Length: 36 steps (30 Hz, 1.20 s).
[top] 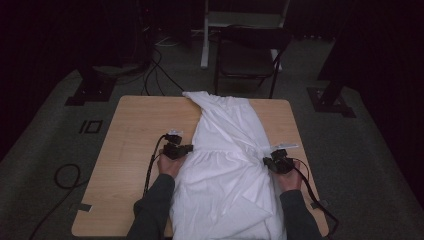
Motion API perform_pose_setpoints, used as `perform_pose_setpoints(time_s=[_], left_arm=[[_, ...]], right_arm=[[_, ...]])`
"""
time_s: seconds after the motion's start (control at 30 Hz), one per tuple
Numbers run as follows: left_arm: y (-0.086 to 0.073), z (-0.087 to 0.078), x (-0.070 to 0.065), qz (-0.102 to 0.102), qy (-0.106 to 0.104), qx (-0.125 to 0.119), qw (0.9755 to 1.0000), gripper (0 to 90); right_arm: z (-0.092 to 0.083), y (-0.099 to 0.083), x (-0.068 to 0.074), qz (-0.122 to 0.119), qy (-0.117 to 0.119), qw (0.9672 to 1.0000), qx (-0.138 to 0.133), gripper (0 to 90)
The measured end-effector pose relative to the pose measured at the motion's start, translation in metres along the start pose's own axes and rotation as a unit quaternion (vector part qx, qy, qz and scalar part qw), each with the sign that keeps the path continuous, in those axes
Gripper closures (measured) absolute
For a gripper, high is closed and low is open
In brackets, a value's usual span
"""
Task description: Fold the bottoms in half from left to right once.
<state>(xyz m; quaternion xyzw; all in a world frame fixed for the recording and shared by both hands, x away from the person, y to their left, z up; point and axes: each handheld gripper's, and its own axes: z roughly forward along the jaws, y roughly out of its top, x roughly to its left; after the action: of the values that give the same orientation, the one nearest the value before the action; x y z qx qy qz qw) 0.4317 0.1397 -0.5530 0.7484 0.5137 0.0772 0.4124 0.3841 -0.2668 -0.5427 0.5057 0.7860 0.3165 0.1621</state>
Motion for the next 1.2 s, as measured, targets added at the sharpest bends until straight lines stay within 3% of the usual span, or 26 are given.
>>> perform_pose_setpoints(time_s=[0.1,0.13,0.17,0.23,0.3,0.43,0.57,0.6,0.67,0.77,0.83,0.87,0.9,0.93,0.97,1.0,1.03,1.07,1.1,1.13,1.2], left_arm=[[-0.008,-0.026,0.01,0.004,0.009,-0.021,0.9997,89.0],[-0.008,-0.026,0.01,0.004,0.009,-0.021,0.9997,89.1],[-0.012,-0.036,0.012,0.018,0.023,-0.019,0.9994,89.0],[-0.015,-0.04,0.012,0.022,0.026,-0.019,0.9992,89.0],[-0.025,-0.051,0.014,0.022,0.031,-0.016,0.9991,89.0],[-0.04,-0.069,0.012,0.027,0.038,-0.013,0.9988,89.0],[-0.057,-0.082,0.004,0.04,0.032,0.001,0.9987,88.2],[-0.058,-0.082,0.002,0.049,0.03,0.006,0.9983,84.6],[-0.056,-0.084,0.004,0.061,0.041,-0.002,0.9973,68.8],[-0.041,-0.084,0.014,0.032,0.034,-0.027,0.9985,54.0],[-0.029,-0.079,0.018,0.027,0.039,-0.036,0.9982,47.7],[-0.029,-0.079,0.018,0.027,0.039,-0.036,0.9982,46.6],[-0.016,-0.069,0.02,0.023,0.037,-0.036,0.9984,45.0],[-0.016,-0.069,0.02,0.023,0.037,-0.036,0.9984,44.6],[-0.004,-0.058,0.021,0.019,0.033,-0.033,0.9987,44.6],[-0.004,-0.058,0.021,0.019,0.033,-0.033,0.9987,44.5],[0.001,-0.052,0.021,0.014,0.028,-0.031,0.999,44.5],[0.005,-0.047,0.021,0.013,0.028,-0.028,0.9991,44.5],[0.01,-0.036,0.021,0.015,0.026,-0.02,0.9993,44.6],[0.01,-0.036,0.021,0.015,0.026,-0.02,0.9993,44.8],[0.013,-0.026,0.02,0.011,0.022,-0.008,0.9997,45.0]], right_arm=[[-0.003,-0.003,0.001,0.008,0.013,0.9999,0.003,88.9],[-0.004,-0.004,0.002,0.008,0.018,0.9998,0.003,88.9],[-0.004,-0.006,0.004,0.008,0.022,0.9997,0.003,89.0],[-0.005,-0.008,0.007,0.009,0.024,0.9997,0.003,88.9],[-0.009,-0.014,0.016,0.008,0.041,0.9991,0.005,89.0],[-0.02,-0.026,0.029,0.017,0.072,0.9972,0.003,89.1],[-0.039,-0.036,0.039,0.012,0.082,0.9965,-0.008,89.0],[-0.04,-0.037,0.041,0.003,0.079,0.9968,0.0,88.7],[-0.04,-0.035,0.043,-0.013,0.08,0.9966,0.012,85.2],[-0.041,-0.02,0.043,-0.031,0.08,0.9962,-0.014,66.6],[-0.04,-0.001,0.044,-0.041,0.085,0.9948,-0.038,62.6],[-0.04,-0.001,0.044,-0.041,0.085,0.9948,-0.038,62.6],[-0.034,0.021,0.046,-0.051,0.087,0.9936,-0.05,59.8],[-0.034,0.021,0.046,-0.051,0.087,0.9936,-0.05,59.8],[-0.023,0.045,0.051,-0.059,0.101,0.9913,-0.06,57.8],[-0.023,0.045,0.051,-0.059,0.101,0.9913,-0.06,57.8],[-0.012,0.061,0.056,-0.061,0.11,0.9903,-0.059,55.4],[-0.012,0.061,0.056,-0.061,0.11,0.9903,-0.059,55.4],[0.001,0.075,0.065,-0.066,0.115,0.9897,-0.055,52.6],[0.001,0.075,0.065,-0.066,0.115,0.9897,-0.055,52.6],[0.022,0.088,0.077,-0.077,0.117,0.9891,-0.044,48.4]])
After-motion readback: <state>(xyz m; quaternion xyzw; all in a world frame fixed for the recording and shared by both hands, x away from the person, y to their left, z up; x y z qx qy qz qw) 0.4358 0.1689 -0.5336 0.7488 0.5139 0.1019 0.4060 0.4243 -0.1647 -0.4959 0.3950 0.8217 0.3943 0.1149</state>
